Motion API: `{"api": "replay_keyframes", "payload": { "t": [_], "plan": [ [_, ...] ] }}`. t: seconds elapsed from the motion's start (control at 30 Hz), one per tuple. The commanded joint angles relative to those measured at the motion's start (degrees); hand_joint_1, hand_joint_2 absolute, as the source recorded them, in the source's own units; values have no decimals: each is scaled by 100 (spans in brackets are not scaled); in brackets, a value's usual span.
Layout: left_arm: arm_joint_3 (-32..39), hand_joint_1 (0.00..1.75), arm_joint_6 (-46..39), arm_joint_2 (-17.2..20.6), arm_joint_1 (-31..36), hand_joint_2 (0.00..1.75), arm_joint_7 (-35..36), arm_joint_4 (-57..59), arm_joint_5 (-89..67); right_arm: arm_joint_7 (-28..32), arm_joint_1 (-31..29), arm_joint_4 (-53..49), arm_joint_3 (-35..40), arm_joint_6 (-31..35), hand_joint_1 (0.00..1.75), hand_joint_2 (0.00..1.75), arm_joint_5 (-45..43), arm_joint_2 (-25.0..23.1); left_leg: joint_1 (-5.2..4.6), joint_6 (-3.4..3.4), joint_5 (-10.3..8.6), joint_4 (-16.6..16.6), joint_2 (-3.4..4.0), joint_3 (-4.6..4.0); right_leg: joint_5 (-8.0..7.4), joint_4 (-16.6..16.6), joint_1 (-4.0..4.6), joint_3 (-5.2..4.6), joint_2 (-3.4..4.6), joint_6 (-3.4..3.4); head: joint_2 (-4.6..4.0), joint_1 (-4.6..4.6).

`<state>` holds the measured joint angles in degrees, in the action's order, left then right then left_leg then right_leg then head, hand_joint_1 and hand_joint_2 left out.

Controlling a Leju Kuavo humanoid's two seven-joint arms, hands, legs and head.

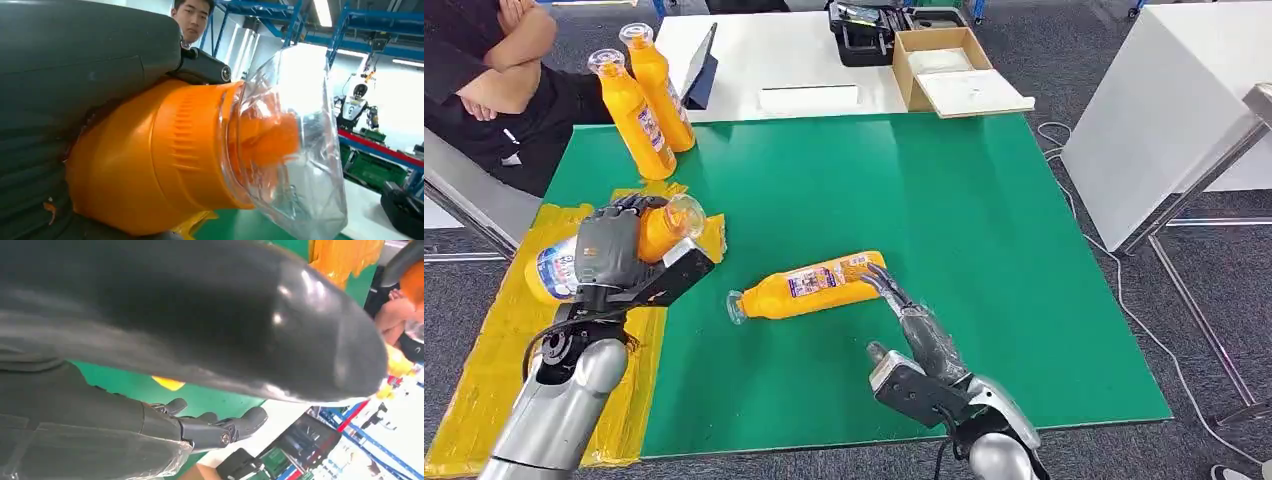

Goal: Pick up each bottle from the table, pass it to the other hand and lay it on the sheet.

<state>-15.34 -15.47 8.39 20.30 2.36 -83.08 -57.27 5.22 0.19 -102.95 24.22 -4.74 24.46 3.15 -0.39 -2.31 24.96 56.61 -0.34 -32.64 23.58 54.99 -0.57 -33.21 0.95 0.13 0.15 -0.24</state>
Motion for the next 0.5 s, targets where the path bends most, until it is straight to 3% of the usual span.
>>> {"api": "replay_keyframes", "payload": {
  "t": [0.03,0.27,0.5],
  "plan": [
    [-139,175,120,-55,117,175,82,547,-203,120,7,-279,324,36,0,0,-8,333,1,13,3,-3,-5,13,5,-2,1,14,-11,-3,0,0],
    [147,175,59,-142,-251,175,-19,1036,-679,242,618,-1283,378,133,0,0,131,684,-4,18,11,-10,-10,32,15,-7,-3,34,-20,-3,0,2],
    [50,175,-45,-431,-92,175,-40,1939,-1091,170,373,-1285,350,-102,0,0,174,489,-2,22,7,-5,-10,26,9,-6,-1,29,-22,-4,0,0]
  ]
}}
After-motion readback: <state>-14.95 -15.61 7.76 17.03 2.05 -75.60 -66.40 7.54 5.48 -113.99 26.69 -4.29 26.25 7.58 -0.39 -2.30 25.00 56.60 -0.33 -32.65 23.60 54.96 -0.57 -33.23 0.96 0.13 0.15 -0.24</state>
